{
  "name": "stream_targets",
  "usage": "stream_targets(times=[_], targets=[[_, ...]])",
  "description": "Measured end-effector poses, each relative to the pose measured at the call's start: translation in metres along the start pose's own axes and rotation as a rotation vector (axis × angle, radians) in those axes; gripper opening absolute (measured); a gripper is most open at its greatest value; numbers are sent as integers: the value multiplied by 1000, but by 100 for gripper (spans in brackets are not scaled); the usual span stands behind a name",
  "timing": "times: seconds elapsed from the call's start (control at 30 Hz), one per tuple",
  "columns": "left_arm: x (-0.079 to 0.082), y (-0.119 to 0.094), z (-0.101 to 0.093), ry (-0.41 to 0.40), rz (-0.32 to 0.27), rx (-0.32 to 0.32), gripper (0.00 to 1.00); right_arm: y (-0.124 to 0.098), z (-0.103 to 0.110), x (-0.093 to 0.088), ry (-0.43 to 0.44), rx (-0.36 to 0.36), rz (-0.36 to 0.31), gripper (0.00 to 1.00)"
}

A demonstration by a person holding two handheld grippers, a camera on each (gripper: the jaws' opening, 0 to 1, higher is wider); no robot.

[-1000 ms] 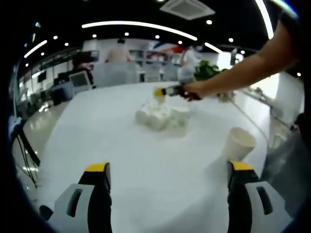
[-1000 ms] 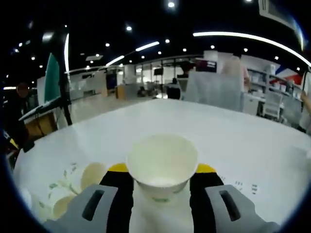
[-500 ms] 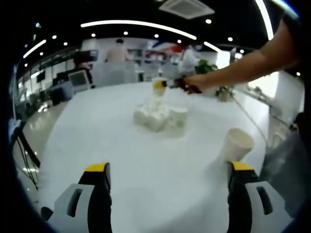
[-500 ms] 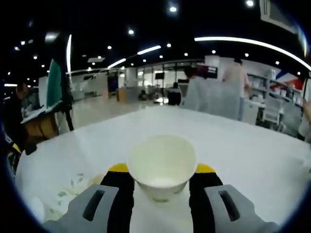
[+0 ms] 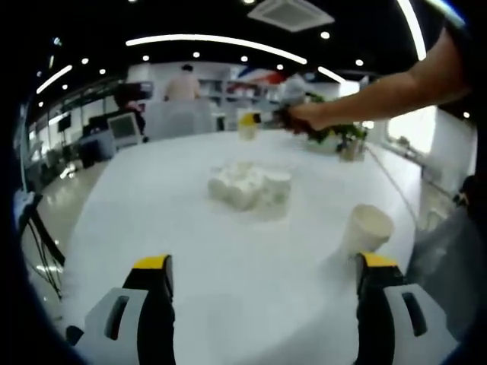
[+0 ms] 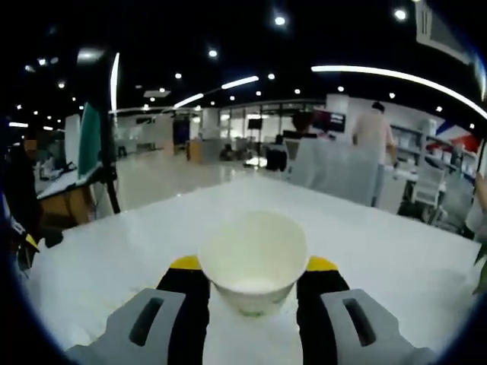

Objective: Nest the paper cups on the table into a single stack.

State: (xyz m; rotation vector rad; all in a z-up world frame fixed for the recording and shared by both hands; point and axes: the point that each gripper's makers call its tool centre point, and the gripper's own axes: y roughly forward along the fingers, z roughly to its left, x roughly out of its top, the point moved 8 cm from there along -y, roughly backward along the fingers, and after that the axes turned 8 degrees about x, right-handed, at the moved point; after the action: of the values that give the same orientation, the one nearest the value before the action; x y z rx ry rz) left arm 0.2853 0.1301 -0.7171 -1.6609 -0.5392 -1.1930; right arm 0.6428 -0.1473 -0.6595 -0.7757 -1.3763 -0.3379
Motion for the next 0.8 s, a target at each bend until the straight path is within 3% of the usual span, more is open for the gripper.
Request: stream_targets(times=[0.37,0.8], targets=[[4,-5,1,29,-12,1,99,-13,2,23,2,0,-10,41],[10,-7,-1,17,-32,6,99,-24,8,31,-4,23,1,41]])
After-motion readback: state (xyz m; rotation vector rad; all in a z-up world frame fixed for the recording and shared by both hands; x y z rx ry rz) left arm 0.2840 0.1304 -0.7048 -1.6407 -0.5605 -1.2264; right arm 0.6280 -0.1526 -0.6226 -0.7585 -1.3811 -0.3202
